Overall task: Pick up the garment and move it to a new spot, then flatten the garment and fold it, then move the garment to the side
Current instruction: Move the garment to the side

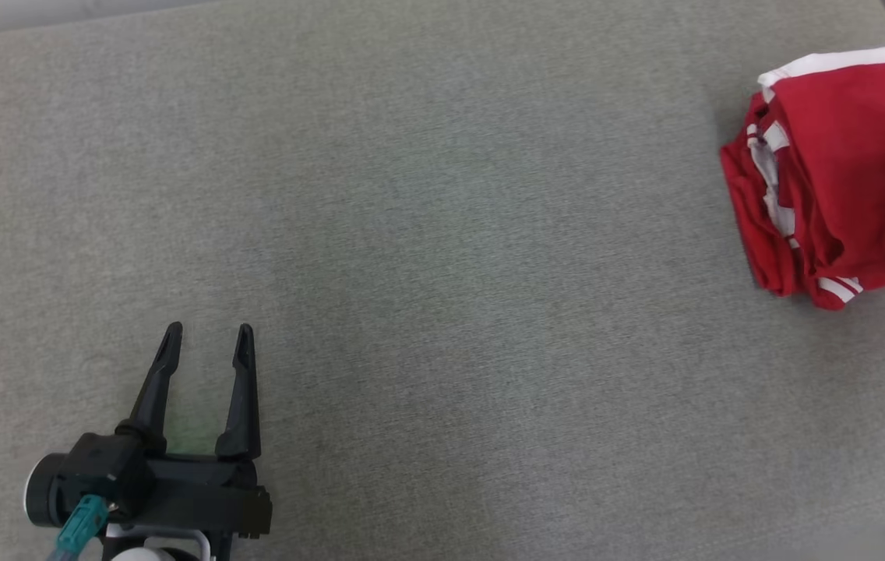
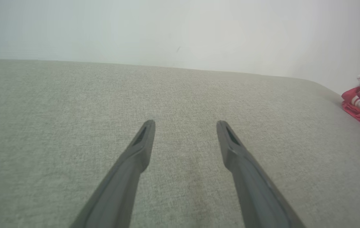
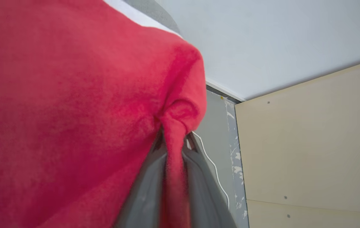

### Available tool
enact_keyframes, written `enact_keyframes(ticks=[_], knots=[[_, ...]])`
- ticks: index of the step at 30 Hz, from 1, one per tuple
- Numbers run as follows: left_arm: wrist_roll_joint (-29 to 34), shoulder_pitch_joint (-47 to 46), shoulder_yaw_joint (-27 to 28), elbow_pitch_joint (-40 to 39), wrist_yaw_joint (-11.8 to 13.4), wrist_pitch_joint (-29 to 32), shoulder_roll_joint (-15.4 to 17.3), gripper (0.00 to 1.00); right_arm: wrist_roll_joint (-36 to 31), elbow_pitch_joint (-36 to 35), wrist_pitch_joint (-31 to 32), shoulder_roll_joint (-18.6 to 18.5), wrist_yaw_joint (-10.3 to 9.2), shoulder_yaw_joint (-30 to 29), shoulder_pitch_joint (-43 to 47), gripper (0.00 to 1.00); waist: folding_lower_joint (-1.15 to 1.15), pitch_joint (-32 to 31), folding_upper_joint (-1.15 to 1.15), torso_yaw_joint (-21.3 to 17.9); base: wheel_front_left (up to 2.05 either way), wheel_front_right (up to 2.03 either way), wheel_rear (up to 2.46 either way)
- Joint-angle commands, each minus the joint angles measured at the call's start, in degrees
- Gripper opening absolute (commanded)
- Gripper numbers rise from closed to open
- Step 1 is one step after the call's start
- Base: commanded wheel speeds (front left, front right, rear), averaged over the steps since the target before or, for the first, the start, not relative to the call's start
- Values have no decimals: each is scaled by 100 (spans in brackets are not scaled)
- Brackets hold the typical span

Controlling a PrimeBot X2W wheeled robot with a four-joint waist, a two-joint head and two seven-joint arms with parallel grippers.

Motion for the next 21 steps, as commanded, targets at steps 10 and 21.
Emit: enact_keyframes(ticks=[10, 21], knots=[[-69, -11, -1, 124, 23, -2, -10, 100, -1264, 15, -346, 498, -19, -1378, 413, 100, 0, -337, -1, 288, 0, 0, 0], [-496, 627, 92, 228, 313, -2, -25, 100, -846, -1105, -1929, 1369, -19, -2622, 1981, 100, 0, -1639, -1, 573, 0, 0, 0]])
